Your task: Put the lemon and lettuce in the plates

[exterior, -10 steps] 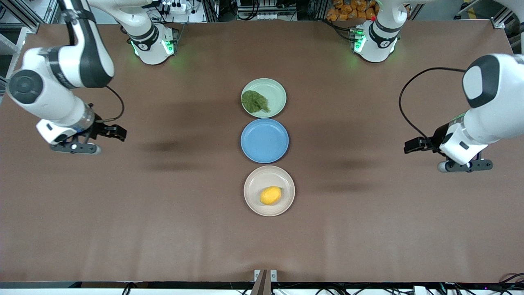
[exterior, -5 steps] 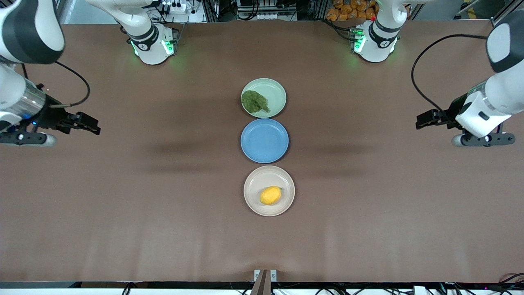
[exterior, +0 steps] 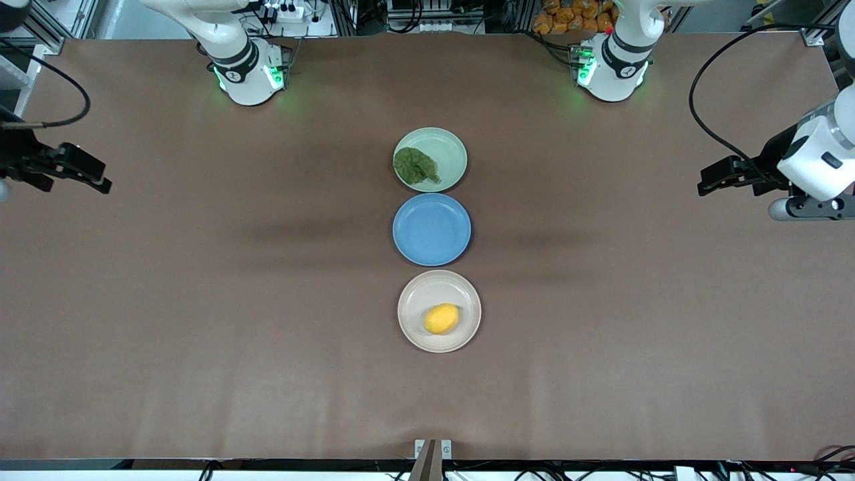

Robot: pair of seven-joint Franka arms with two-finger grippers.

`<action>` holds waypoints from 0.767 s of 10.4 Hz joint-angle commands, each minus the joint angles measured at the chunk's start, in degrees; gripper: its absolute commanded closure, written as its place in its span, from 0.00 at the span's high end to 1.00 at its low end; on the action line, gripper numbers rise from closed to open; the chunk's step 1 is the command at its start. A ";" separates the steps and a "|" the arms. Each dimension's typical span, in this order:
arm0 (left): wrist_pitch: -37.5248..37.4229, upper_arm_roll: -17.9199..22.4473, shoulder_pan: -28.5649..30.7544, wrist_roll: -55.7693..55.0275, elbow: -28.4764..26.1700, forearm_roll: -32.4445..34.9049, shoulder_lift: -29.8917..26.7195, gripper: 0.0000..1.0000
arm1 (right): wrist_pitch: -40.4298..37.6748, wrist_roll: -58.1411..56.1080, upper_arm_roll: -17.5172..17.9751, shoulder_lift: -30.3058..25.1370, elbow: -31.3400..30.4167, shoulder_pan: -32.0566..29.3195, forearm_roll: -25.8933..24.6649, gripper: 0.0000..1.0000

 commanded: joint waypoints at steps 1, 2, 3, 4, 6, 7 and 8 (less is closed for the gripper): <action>-2.13 0.14 -0.39 0.57 4.00 1.44 1.11 1.00 | -4.08 -0.64 0.34 0.36 3.63 -0.83 -0.19 1.00; -2.91 0.14 -0.39 0.57 4.62 1.53 1.03 1.00 | -4.45 -0.64 0.34 0.36 4.16 -0.83 0.25 1.00; -3.18 0.14 -0.39 0.57 4.62 1.53 0.94 1.00 | -4.37 -0.64 0.43 0.36 4.95 -0.65 0.25 1.00; -3.27 0.14 -0.30 0.57 4.62 1.53 0.76 1.00 | -4.36 -0.73 0.43 0.36 5.39 -0.65 0.25 1.00; -3.27 -0.04 -0.39 0.74 4.53 1.62 0.76 1.00 | -4.45 -1.17 0.52 0.36 5.40 -0.65 0.08 1.00; -3.27 -0.04 -0.30 0.83 4.62 1.70 0.76 1.00 | -4.54 -3.35 0.43 0.36 5.31 -0.74 0.08 1.00; -3.27 -0.21 -0.30 0.83 4.62 1.79 0.68 1.00 | -4.45 -4.50 0.26 0.36 5.31 -0.82 0.08 1.00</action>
